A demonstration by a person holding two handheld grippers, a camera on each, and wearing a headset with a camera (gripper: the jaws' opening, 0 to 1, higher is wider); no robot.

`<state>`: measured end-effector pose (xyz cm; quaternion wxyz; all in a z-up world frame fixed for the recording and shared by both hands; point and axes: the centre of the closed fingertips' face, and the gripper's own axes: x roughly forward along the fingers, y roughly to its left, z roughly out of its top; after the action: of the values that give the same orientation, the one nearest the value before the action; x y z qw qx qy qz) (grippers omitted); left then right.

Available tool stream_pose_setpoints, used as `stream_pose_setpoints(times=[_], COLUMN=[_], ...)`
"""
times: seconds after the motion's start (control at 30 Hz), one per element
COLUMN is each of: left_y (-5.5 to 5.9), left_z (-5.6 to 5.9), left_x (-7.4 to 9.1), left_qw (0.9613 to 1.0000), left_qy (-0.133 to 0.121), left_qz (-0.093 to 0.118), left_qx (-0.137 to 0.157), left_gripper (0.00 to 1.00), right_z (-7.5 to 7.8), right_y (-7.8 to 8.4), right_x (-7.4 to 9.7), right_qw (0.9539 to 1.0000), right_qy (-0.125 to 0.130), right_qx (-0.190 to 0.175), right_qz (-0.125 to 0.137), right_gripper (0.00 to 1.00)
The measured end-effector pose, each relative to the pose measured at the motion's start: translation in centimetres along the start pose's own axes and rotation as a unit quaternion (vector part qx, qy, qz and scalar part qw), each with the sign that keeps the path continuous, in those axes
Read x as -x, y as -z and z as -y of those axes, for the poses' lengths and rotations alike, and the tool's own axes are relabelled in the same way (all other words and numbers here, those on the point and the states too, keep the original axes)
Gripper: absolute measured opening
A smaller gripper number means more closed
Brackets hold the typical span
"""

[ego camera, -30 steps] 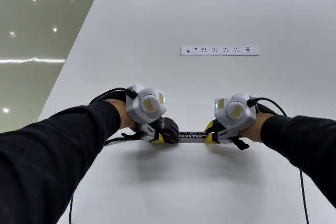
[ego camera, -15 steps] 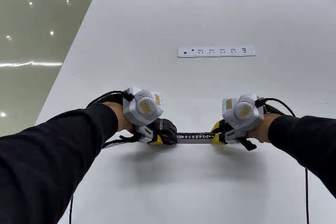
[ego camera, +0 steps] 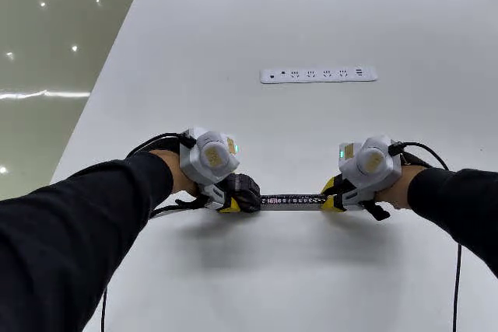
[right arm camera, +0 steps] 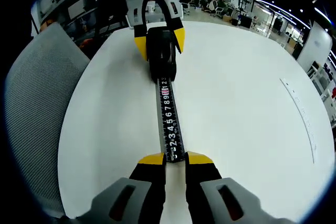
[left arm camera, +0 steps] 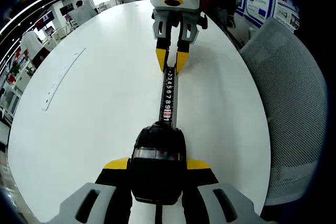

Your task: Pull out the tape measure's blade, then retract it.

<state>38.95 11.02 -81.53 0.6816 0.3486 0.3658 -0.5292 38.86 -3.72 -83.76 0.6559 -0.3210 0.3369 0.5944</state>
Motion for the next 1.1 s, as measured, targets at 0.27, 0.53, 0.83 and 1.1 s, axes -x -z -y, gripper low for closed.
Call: stream_pose_setpoints(times=[0.27,0.53,0.83,1.1], left_y=[0.0,0.0,-0.1,-0.1], left_z=[0.0,0.0,0.0,0.0], left_x=[0.0,0.0,0.0,0.0], left_qw=[1.0000,1.0000,1.0000,1.0000], left_qy=[-0.001,-0.002,-0.001,-0.002], left_qz=[0.001,0.002,0.005,0.005], left_qx=[0.000,0.001,0.003,0.003], left_gripper=[0.33,0.33,0.33,0.33], right_z=[0.1,0.2,0.4,0.4], right_y=[0.7,1.3,2.5,3.1], right_x=[0.4,0.7,1.5,1.9], right_qw=[1.0000,0.9999,0.9997,0.9995], right_qy=[0.002,0.004,0.007,0.010], right_qx=[-0.006,-0.013,-0.017,-0.023], right_qz=[-0.005,-0.006,-0.016,-0.017], right_gripper=[0.08,0.08,0.08,0.08])
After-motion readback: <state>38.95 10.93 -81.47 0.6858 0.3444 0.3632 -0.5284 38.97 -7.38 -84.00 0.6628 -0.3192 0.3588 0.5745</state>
